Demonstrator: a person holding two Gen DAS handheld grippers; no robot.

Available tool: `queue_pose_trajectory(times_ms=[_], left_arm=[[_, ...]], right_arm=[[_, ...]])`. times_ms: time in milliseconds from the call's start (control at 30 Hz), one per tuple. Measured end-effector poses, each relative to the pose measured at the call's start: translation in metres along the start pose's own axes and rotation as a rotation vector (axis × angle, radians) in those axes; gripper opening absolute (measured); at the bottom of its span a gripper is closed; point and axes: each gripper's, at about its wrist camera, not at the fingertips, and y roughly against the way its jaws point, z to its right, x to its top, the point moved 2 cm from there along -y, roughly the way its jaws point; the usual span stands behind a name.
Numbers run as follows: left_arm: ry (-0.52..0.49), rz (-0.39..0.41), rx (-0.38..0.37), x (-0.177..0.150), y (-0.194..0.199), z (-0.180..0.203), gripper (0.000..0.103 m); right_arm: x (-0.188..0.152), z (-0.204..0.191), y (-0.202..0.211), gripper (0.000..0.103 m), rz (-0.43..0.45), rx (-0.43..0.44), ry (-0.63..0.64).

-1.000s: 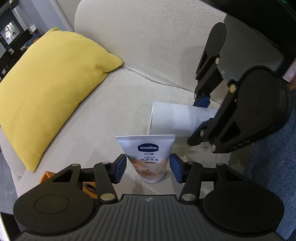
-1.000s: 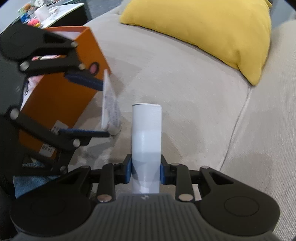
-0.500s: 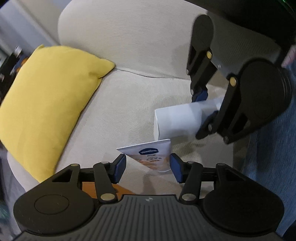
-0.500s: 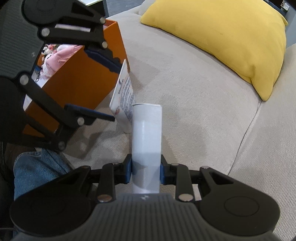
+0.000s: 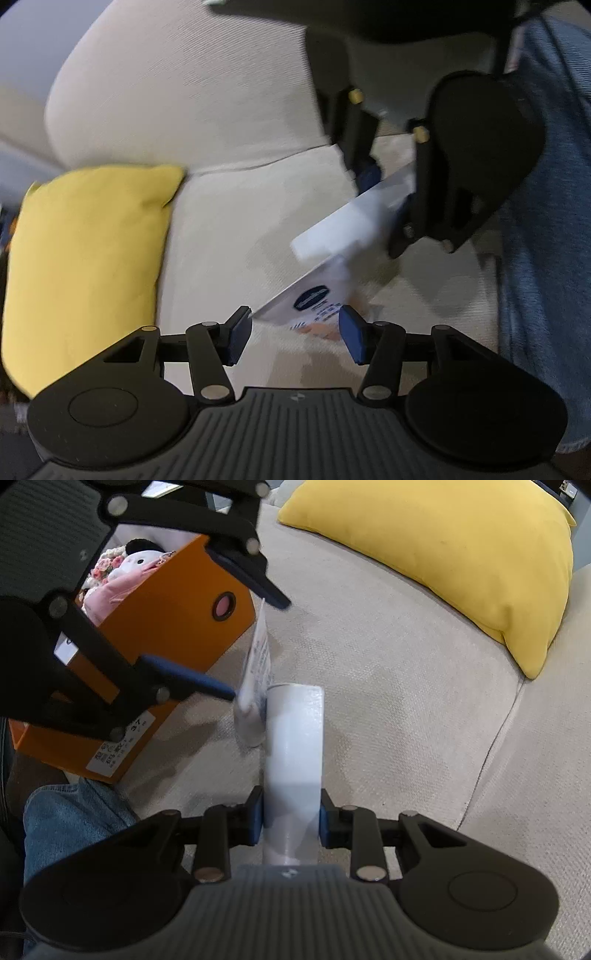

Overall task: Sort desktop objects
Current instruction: 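Lift the Vaseline tube with the left tool while the right tool holds the white roll, then carry the white roll and Vaseline tube over the white box with both tools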

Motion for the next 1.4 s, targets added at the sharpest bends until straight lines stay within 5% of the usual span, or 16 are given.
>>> queue_pose_trajectory(times_ms=[100, 200, 433, 600, 933, 1400], left_arm=[[0.002, 0.03, -0.036, 0.0, 0.004, 0.003, 0.058], [0.041, 0.044, -0.031, -0.002, 0.009, 0.003, 0.042], [0.271, 0.083, -0.12, -0.011, 0.022, 0.002, 0.025], [0.403, 0.089, -0.115, -0.01, 0.02, 0.011, 0.013], [0.746, 0.11, -0.063, -0.031, 0.027, -0.01, 0.01], [0.951, 0.275, 0.049, -0.057, 0.112, -0.034, 0.01]], right_arm=[[0.0, 0.0, -0.001, 0.03, 0.001, 0.007, 0.004], [-0.001, 0.0, -0.001, 0.03, -0.003, 0.004, -0.002], [0.0, 0.0, -0.003, 0.03, -0.009, 0.003, -0.003], [0.001, -0.001, -0.004, 0.03, -0.025, -0.005, 0.003], [-0.004, 0.004, -0.02, 0.03, -0.16, -0.098, 0.007], [-0.006, 0.014, -0.015, 0.03, -0.145, -0.144, -0.014]])
